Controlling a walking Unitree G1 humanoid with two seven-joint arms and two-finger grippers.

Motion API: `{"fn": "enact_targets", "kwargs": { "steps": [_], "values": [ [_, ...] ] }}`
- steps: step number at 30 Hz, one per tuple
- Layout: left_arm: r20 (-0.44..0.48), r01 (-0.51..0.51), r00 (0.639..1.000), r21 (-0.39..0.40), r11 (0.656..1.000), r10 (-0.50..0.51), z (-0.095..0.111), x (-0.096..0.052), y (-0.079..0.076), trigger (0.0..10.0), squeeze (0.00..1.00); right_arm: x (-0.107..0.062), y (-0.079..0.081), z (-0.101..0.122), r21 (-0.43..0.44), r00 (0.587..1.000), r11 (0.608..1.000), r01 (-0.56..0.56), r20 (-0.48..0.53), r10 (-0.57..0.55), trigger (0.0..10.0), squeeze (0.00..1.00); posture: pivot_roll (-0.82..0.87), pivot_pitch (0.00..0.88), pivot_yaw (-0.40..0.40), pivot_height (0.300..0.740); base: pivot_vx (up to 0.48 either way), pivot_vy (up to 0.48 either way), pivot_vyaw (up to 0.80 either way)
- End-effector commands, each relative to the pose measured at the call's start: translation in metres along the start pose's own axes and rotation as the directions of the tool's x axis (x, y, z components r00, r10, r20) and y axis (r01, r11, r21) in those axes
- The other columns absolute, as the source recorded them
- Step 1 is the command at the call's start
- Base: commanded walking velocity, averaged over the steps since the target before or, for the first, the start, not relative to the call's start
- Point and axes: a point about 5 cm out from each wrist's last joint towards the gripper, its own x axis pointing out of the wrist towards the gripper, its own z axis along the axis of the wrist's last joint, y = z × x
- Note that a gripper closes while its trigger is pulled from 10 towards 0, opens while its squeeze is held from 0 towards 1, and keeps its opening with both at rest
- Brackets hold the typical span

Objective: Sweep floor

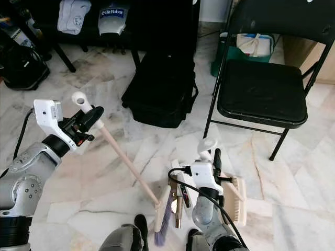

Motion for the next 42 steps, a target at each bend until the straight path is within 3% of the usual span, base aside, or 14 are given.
{"fn": "enact_targets", "kwargs": {
  "steps": [1, 5, 9, 16, 21, 27, 31, 33, 36, 40, 42],
  "values": [
    [0.016, 0.039, 0.999, -0.043, 0.998, -0.038, 0.004, -0.004, -0.003, 10.0, 0.0, -0.013, 0.012, -0.002, -0.011, 0.997, 0.997, -0.079, 0.006, 0.08, 10.0, 0.0, 0.21, 0.313, 0.109, 0.74, 0.0, 0.0, 0.0],
    [-0.069, 0.122, 0.989, -0.083, 0.989, -0.128, -0.005, -0.009, -0.012, 10.0, 0.0, -0.016, 0.016, 0.0, -0.011, 0.995, 0.995, -0.095, 0.019, 0.096, 10.0, 0.0, 0.21, 0.314, 0.112, 0.74, 0.0, 0.0, 0.0],
    [-0.089, 0.18, 0.977, -0.127, 0.975, -0.192, -0.008, -0.011, -0.019, 10.0, 0.0, -0.016, 0.017, 0.0, -0.009, 0.995, 0.996, -0.094, 0.017, 0.094, 10.0, 0.0, 0.21, 0.315, 0.113, 0.74, 0.0, 0.0, 0.0],
    [-0.005, 0.211, 0.976, -0.235, 0.949, -0.218, -0.001, -0.006, -0.028, 10.0, 0.0, -0.014, 0.016, 0.001, -0.008, 0.996, 0.996, -0.089, 0.021, 0.089, 10.0, 0.0, 0.21, 0.316, 0.114, 0.74, 0.0, 0.0, 0.0],
    [0.022, 0.225, 0.974, -0.252, 0.941, -0.227, 0.006, -0.004, -0.032, 10.0, 0.0, -0.014, 0.016, 0.001, -0.009, 0.996, 0.996, -0.087, 0.018, 0.087, 10.0, 0.0, 0.21, 0.316, 0.114, 0.74, 0.0, 0.0, 0.0],
    [0.136, 0.064, 0.99, -0.173, 0.983, -0.041, 0.031, 0.003, -0.011, 10.0, 0.0, -0.015, 0.015, -0.001, -0.009, 0.996, 0.996, -0.087, 0.011, 0.087, 10.0, 0.0, 0.2, 0.316, 0.114, 0.74, 0.0, 0.0, 0.0],
    [0.17, -0.045, 0.983, -0.119, 0.992, 0.065, 0.038, 0.005, 0.001, 10.0, 0.0, -0.016, 0.014, -0.002, -0.009, 0.996, 0.996, -0.084, 0.005, 0.084, 10.0, 0.0, 0.21, 0.315, 0.115, 0.74, 0.0, 0.0, 0.0],
    [0.18, -0.117, 0.976, -0.054, 0.992, 0.125, 0.04, 0.006, 0.006, 10.0, 0.0, -0.016, 0.013, -0.003, -0.01, 0.997, 0.997, -0.081, 0.002, 0.081, 10.0, 0.0, 0.2, 0.314, 0.117, 0.74, 0.0, 0.0, 0.0],
    [0.149, -0.139, 0.981, 0.071, 0.988, 0.127, 0.035, 0.01, 0.0, 10.0, 0.0, -0.015, 0.013, -0.003, -0.01, 0.997, 0.997, -0.077, 0.001, 0.077, 10.0, 0.0, 0.2, 0.312, 0.116, 0.74, 0.0, 0.0, 0.0],
    [0.135, -0.1, 0.987, 0.13, 0.986, 0.083, 0.033, 0.014, -0.011, 10.0, 0.0, -0.015, 0.012, -0.003, -0.011, 0.997, 0.997, -0.076, 0.002, 0.076, 10.0, 0.0, 0.2, 0.313, 0.115, 0.74, 0.0, 0.0, 0.0],
    [0.097, -0.072, 0.994, 0.215, 0.974, 0.052, 0.029, 0.018, -0.017, 10.0, 0.0, -0.014, 0.011, -0.004, -0.013, 0.997, 0.997, -0.073, 0.003, 0.073, 10.0, 0.0, 0.2, 0.313, 0.115, 0.74, 0.0, 0.0, 0.0]
  ]
}}
